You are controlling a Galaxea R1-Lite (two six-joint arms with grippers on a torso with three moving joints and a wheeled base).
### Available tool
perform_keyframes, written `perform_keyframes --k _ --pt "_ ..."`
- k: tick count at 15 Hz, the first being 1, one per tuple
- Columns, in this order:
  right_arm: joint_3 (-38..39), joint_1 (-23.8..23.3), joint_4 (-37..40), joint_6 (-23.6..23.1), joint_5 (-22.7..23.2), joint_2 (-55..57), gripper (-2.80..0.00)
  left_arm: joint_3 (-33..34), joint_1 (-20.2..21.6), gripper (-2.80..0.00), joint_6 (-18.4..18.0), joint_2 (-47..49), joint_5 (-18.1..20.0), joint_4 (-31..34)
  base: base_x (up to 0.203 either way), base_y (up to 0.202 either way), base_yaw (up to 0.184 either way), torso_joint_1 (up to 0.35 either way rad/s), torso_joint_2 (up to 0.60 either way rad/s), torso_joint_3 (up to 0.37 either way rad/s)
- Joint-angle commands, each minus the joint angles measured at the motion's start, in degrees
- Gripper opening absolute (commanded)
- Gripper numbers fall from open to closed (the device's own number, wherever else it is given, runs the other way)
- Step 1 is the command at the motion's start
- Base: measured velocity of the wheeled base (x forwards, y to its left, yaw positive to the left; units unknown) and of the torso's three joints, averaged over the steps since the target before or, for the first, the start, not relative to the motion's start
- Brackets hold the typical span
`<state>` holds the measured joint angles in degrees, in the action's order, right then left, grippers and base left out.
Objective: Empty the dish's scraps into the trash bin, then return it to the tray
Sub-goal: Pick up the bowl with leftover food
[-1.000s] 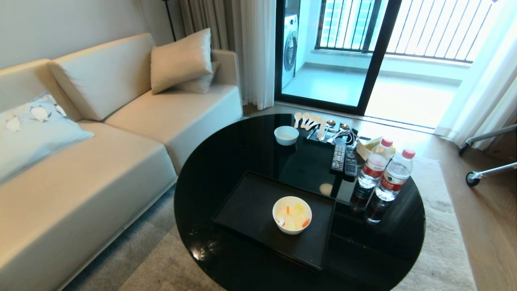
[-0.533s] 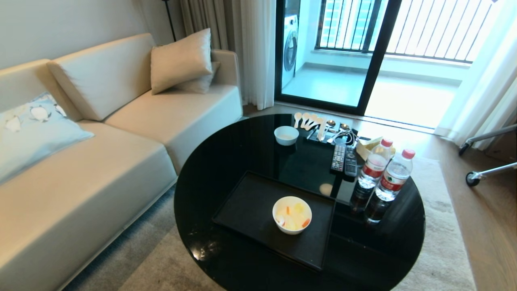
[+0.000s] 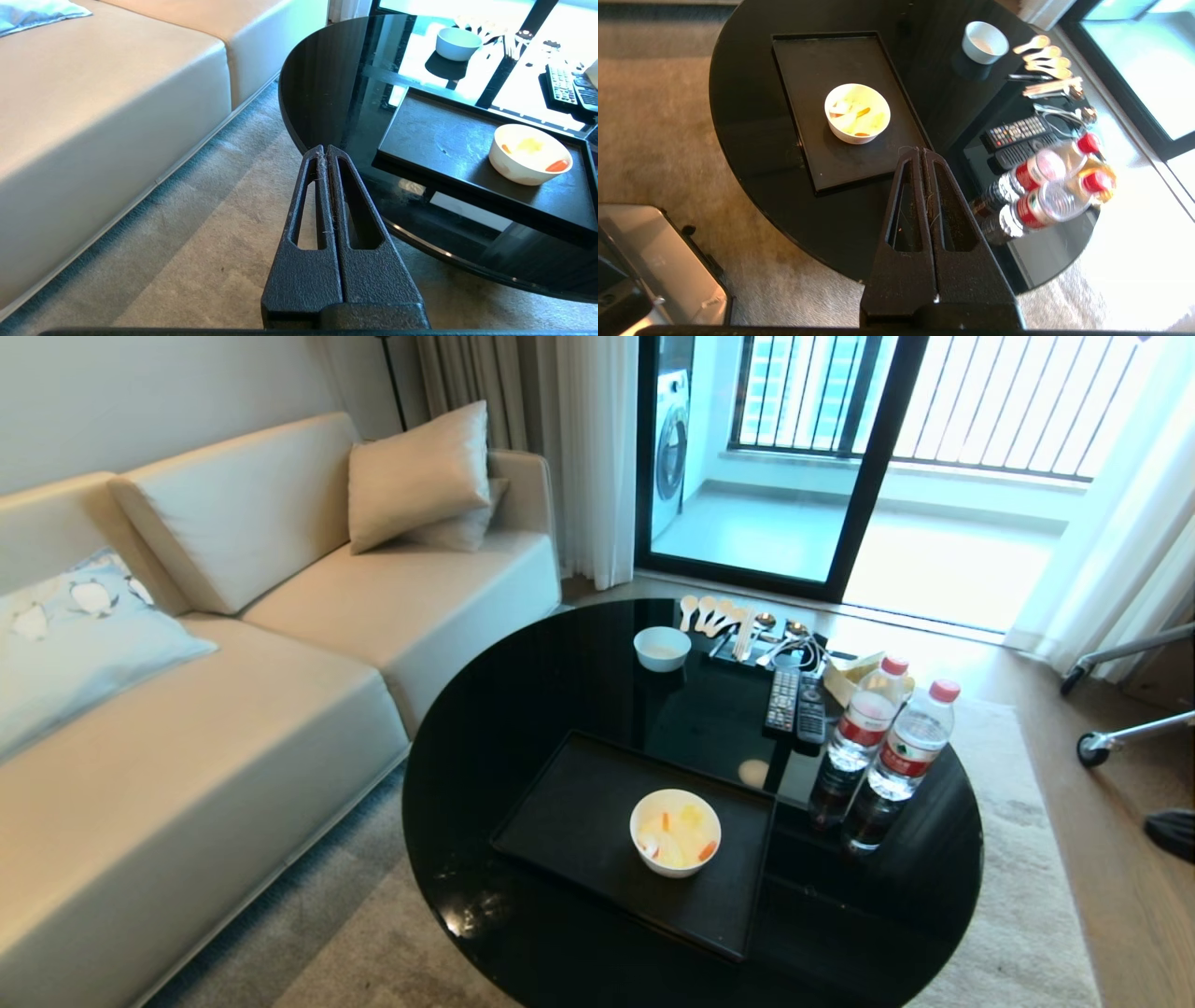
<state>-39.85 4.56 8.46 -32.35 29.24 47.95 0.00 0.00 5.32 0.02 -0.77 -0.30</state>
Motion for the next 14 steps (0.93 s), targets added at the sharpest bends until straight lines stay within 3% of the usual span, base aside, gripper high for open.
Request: perform_keyframes --k 1,3,6,9,14 --pt "-5.7 8.3 -1.3 -2.1 -3.3 16.5 -2.80 0.0 0.0 -2.80 0.0 0.0 0.0 0.0 0.000 0.000 0.000 0.000 0.00 0.000" --pt "-7.7 14.7 -6.0 -2.8 -7.5 25.3 -2.80 0.0 0.0 -2.80 0.0 0.0 0.0 0.0 0.000 0.000 0.000 0.000 0.00 0.000" --pt "-10.7 19.7 -16.6 -2.6 -11.1 39.8 -2.80 0.0 0.0 -2.80 0.0 0.0 0.0 0.0 0.000 0.000 0.000 0.000 0.00 0.000" --pt "-16.3 24.3 -23.0 4.3 -16.8 52.8 -2.80 0.0 0.0 -2.80 0.0 0.0 0.0 0.0 0.000 0.000 0.000 0.000 0.00 0.000" --pt "-25.7 27.4 -22.7 17.5 -24.9 67.0 -2.80 0.0 0.0 -2.80 0.0 0.0 0.0 0.0 0.000 0.000 0.000 0.000 0.00 0.000"
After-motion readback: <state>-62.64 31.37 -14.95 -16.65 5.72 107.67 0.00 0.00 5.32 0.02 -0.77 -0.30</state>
